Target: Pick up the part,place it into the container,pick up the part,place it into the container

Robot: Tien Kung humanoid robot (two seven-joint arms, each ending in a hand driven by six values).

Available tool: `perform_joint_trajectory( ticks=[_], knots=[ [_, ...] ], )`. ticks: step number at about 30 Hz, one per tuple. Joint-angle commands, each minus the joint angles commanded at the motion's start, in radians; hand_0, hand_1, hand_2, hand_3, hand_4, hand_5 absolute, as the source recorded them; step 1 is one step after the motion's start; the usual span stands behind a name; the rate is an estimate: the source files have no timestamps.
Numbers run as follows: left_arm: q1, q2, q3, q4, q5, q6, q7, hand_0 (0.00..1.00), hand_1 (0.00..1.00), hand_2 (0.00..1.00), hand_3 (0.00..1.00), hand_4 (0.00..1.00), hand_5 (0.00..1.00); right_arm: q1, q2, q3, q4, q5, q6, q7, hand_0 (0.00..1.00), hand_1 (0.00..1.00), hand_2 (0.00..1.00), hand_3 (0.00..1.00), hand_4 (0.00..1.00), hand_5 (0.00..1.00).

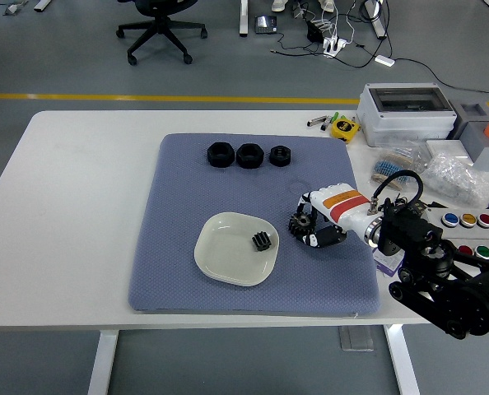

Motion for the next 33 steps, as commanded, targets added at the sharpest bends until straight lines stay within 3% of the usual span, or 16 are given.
perform_joint_trajectory(
  ticks=[3,4,10,20,22,27,28,33],
  knots=[
    [0.000,0.000,0.001,0.000,-0.003,0.001,-0.001,0.520,0.563,0.559,0.627,0.657,0.634,-0.001,-0.004,0.006,0.007,0.000,-0.006,0.003,0.144,0.154,0.246,0.365,0.362,0.259],
    [0.000,0.000,0.001,0.000,-0.003,0.001,-0.001,0.521,0.563,0.559,0.628,0.657,0.635,-0.002,-0.006,0.008,0.011,-0.001,-0.007,0.003,0.137,0.109,0.201,0.342,0.435,0.214],
    [0.001,-0.001,-0.002,0.001,-0.001,0.001,-0.001,0.521,0.563,0.559,0.628,0.657,0.635,-0.003,-0.016,0.036,0.058,-0.023,-0.020,0.000,0.137,0.109,0.201,0.342,0.435,0.214],
    [0.003,0.001,-0.003,0.001,0.000,0.000,-0.002,0.519,0.563,0.558,0.628,0.658,0.635,0.016,-0.021,0.052,0.228,-0.092,-0.036,-0.016,0.138,0.092,0.182,0.331,0.442,0.202],
    [0.004,0.001,-0.002,0.001,-0.001,0.000,-0.002,0.517,0.564,0.559,0.628,0.660,0.638,0.021,-0.012,0.044,0.253,-0.108,-0.026,-0.017,0.142,0.100,0.200,0.327,0.398,0.170],
    [0.005,0.001,0.000,0.000,-0.001,0.000,-0.001,0.517,0.564,0.559,0.628,0.660,0.638,0.032,0.022,0.011,0.287,-0.139,-0.003,-0.022,0.142,0.100,0.200,0.327,0.398,0.170],
    [0.005,0.001,0.000,0.000,0.000,0.000,-0.001,0.515,0.564,0.556,0.628,0.661,0.640,0.034,0.027,0.005,0.288,-0.142,0.001,-0.024,0.172,0.165,0.280,0.364,0.299,0.129],
    [0.004,0.003,0.002,-0.001,0.002,-0.001,0.000,0.515,0.564,0.556,0.628,0.661,0.640,0.053,0.067,-0.042,0.262,-0.186,0.044,-0.049,0.172,0.165,0.280,0.364,0.299,0.129]
  ],
)
